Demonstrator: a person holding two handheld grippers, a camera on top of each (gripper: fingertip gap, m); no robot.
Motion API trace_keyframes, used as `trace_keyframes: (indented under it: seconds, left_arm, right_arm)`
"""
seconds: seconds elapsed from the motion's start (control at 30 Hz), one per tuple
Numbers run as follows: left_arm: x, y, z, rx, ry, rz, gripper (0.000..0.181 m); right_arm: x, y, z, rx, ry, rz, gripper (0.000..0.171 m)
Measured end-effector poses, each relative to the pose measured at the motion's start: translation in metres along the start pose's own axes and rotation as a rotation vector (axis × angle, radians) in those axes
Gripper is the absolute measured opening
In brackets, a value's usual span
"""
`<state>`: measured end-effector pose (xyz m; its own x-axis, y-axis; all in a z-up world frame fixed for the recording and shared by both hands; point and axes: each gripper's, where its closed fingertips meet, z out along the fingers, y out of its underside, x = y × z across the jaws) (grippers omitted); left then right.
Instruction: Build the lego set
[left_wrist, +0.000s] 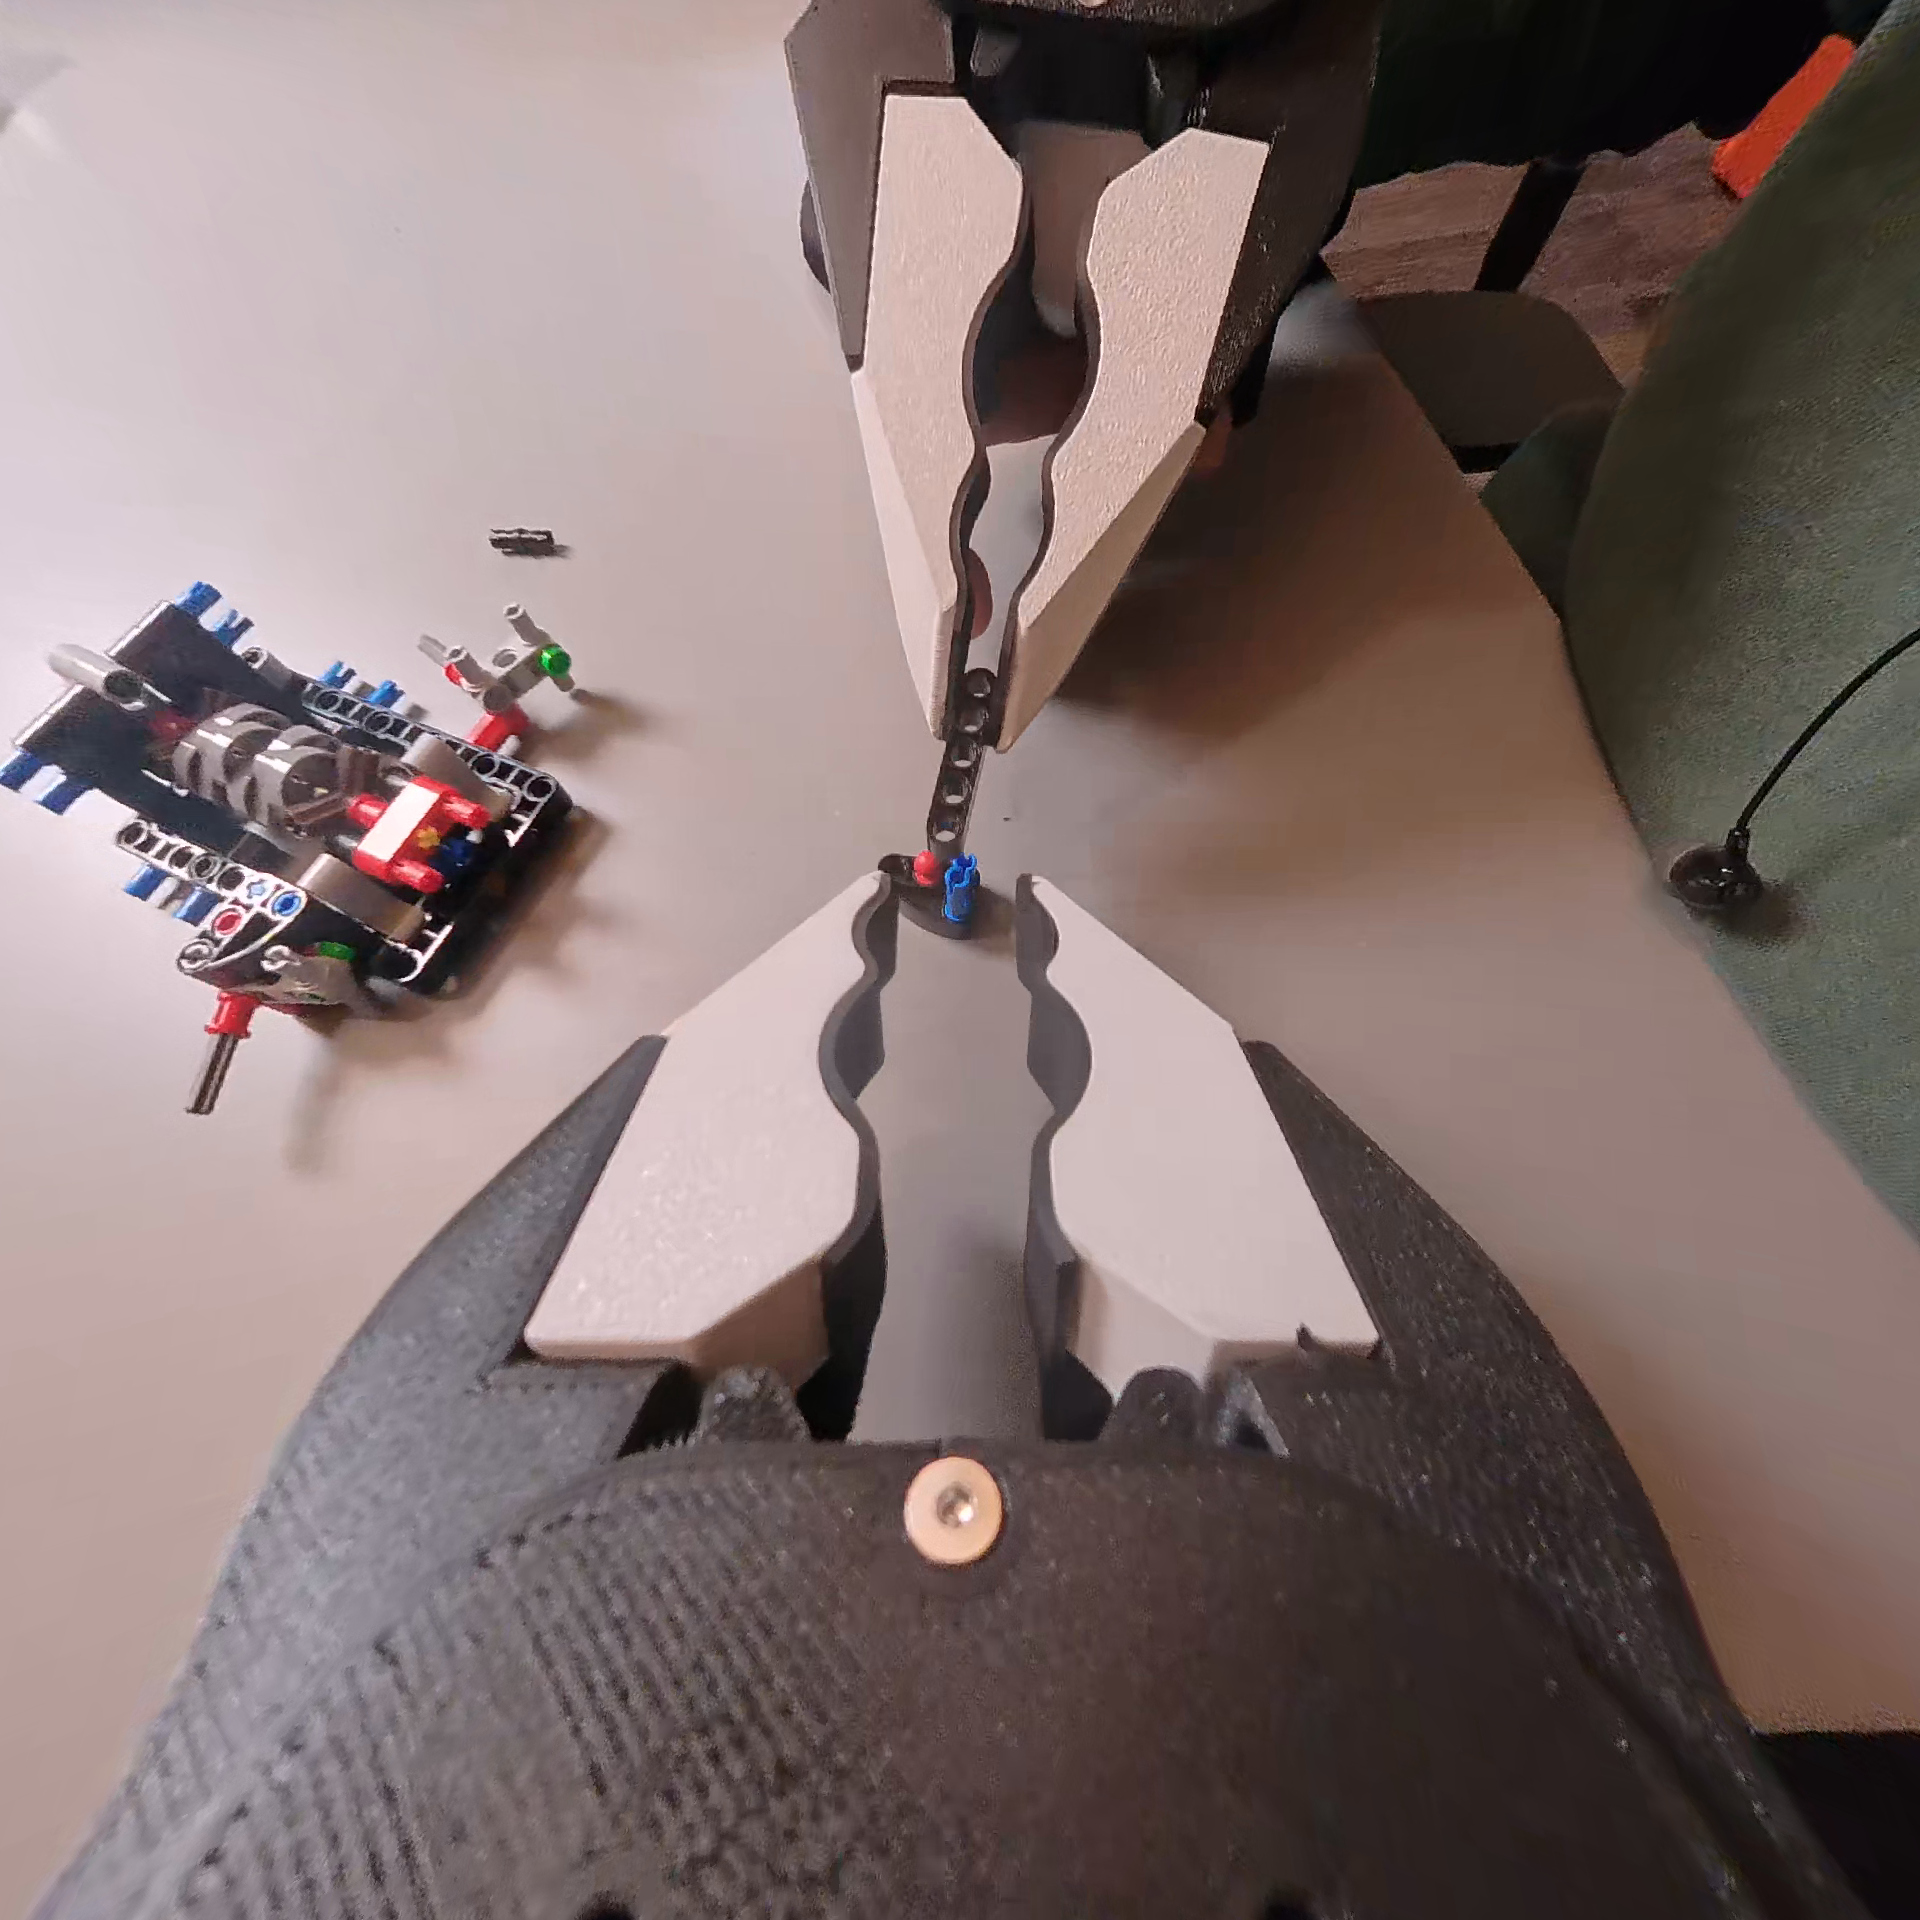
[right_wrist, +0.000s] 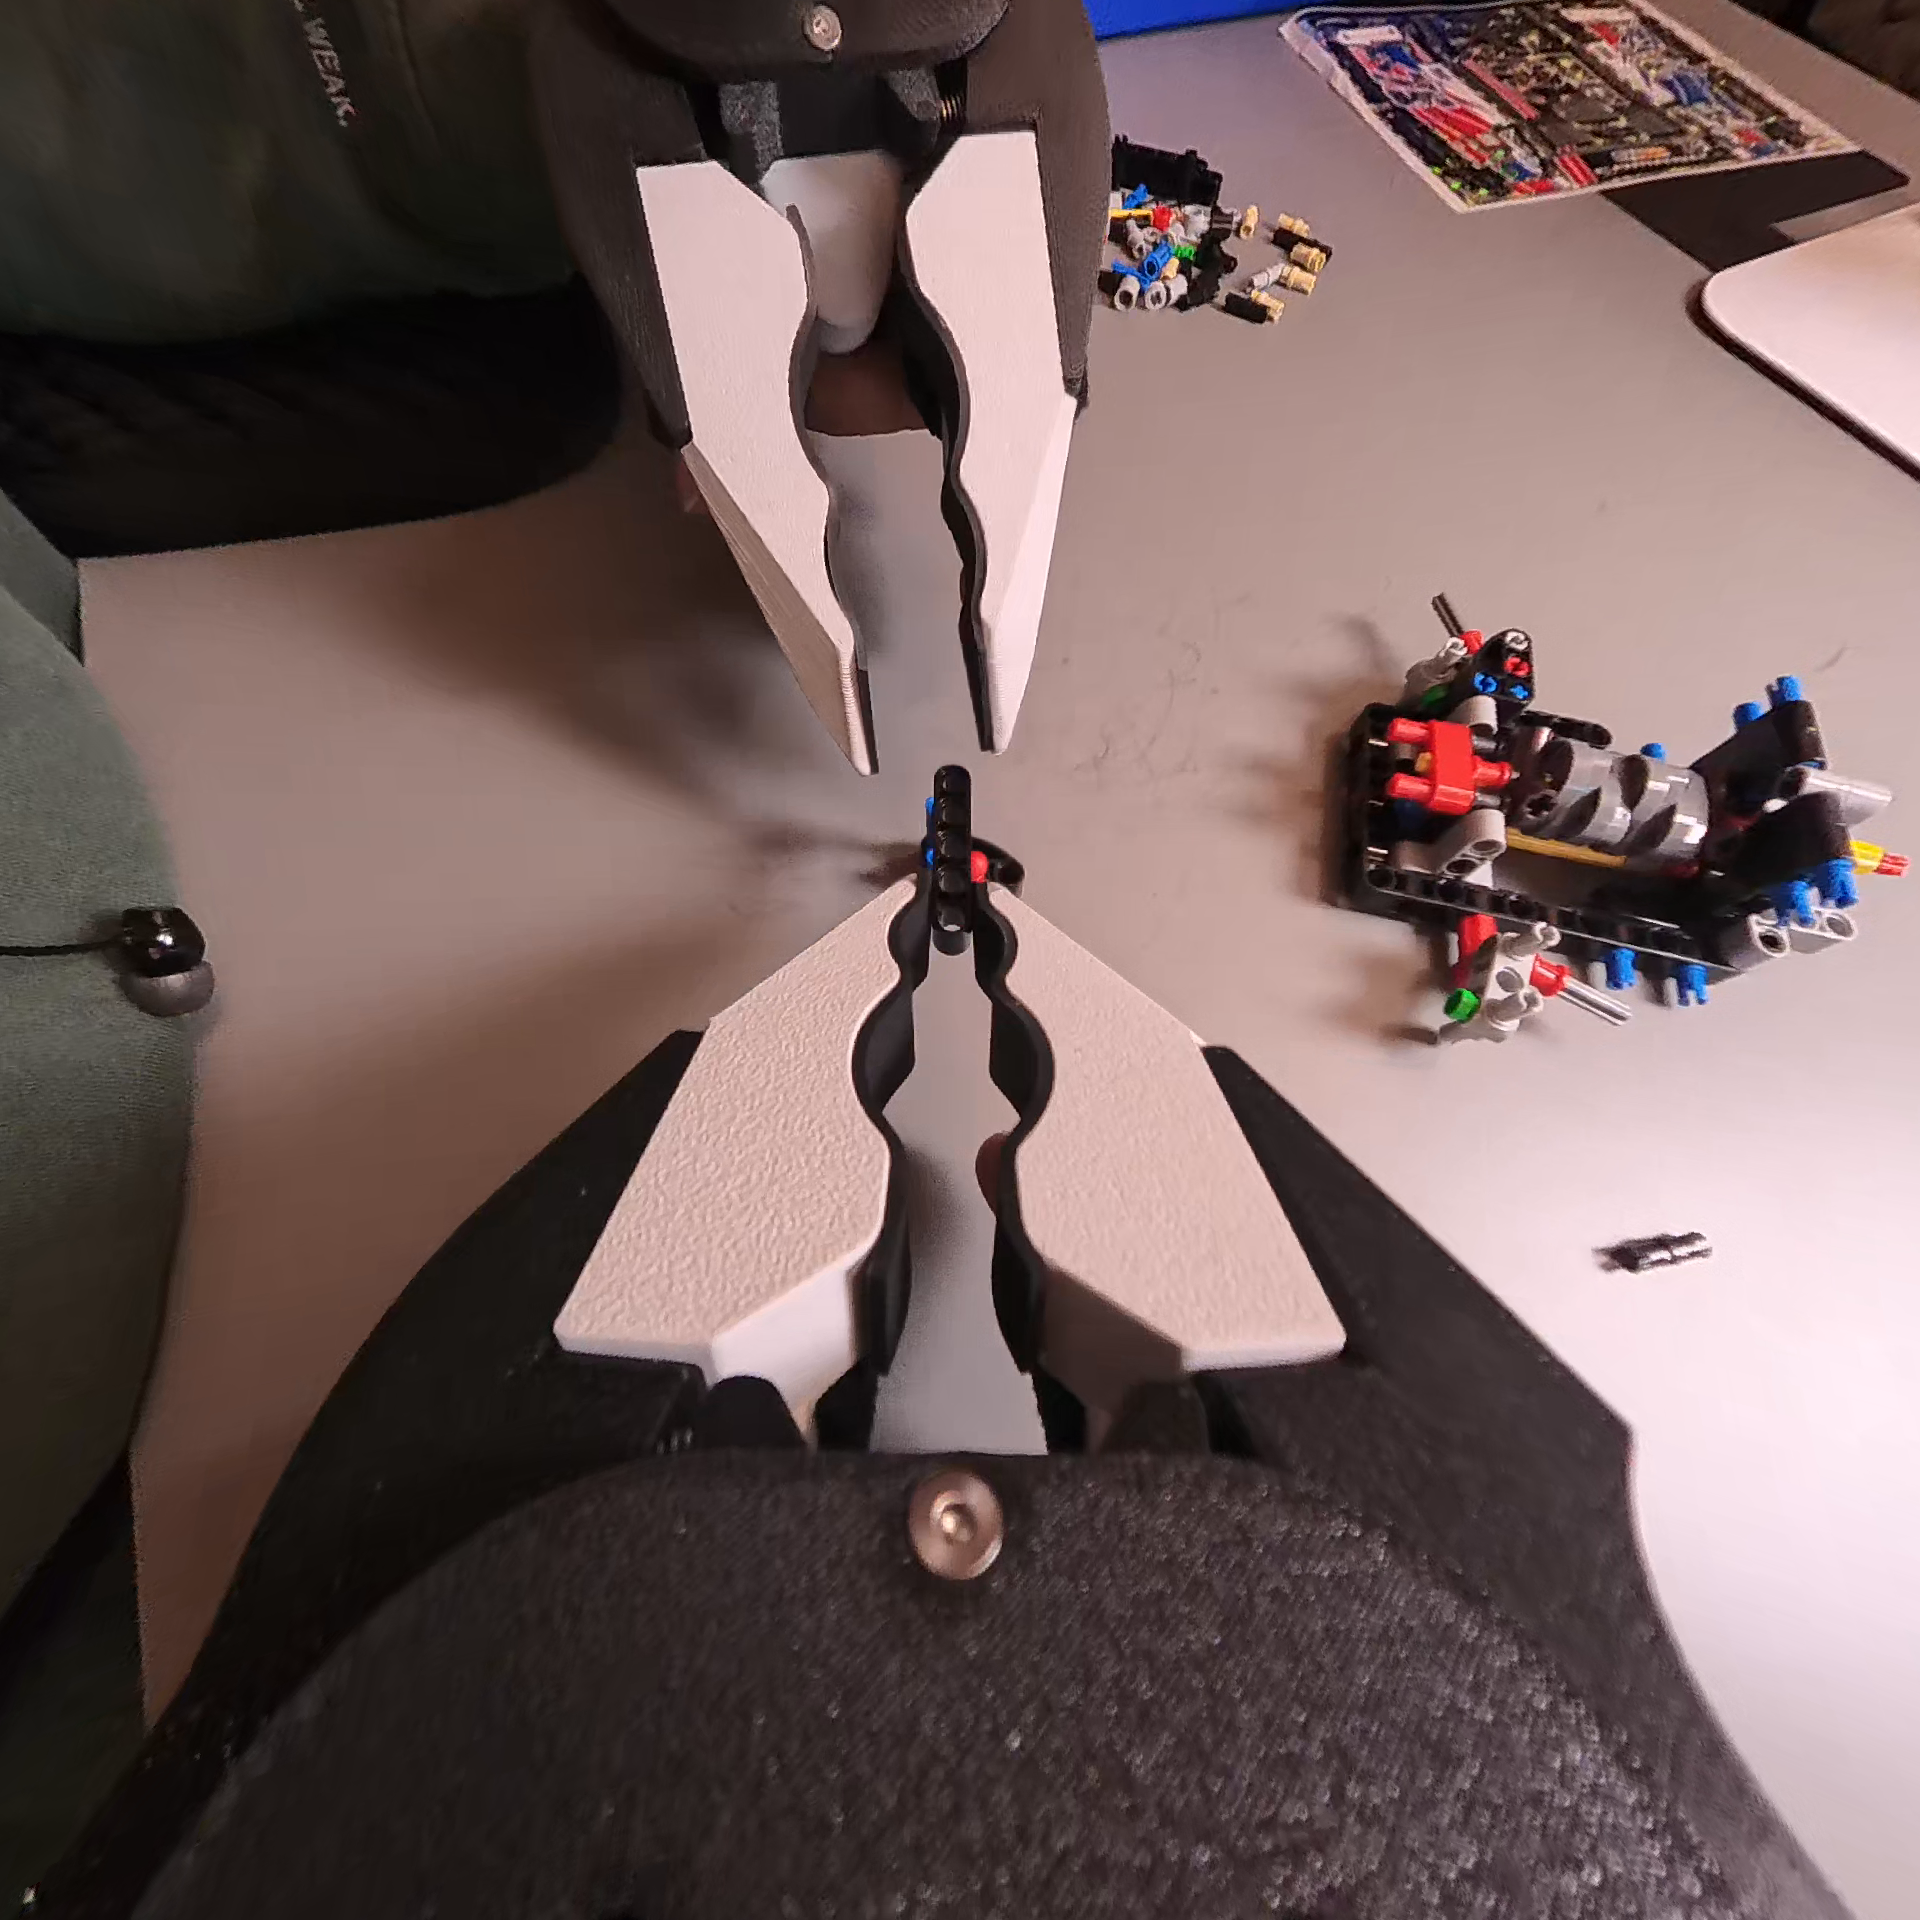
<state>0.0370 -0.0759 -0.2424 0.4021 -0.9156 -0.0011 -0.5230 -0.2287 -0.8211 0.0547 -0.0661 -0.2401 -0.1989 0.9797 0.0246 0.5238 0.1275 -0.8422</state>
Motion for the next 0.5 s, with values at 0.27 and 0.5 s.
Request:
trace_keyframes:
  seconds: [0.27, 0.5]
  left_arm:
    - [0.0005, 0.0011, 0.005, 0.019, 0.014, -0.012, 0.015]
    - [0.0016, -0.0018, 0.007, 0.033, 0.011, -0.001, 0.009]
  right_arm:
    - [-0.0015, 0.0024, 0.0051, -0.01, -0.027, -0.001, 0.005]
    - [-0.0039, 0.0012, 0.0058, -0.004, -0.037, -0.014, 0.004]
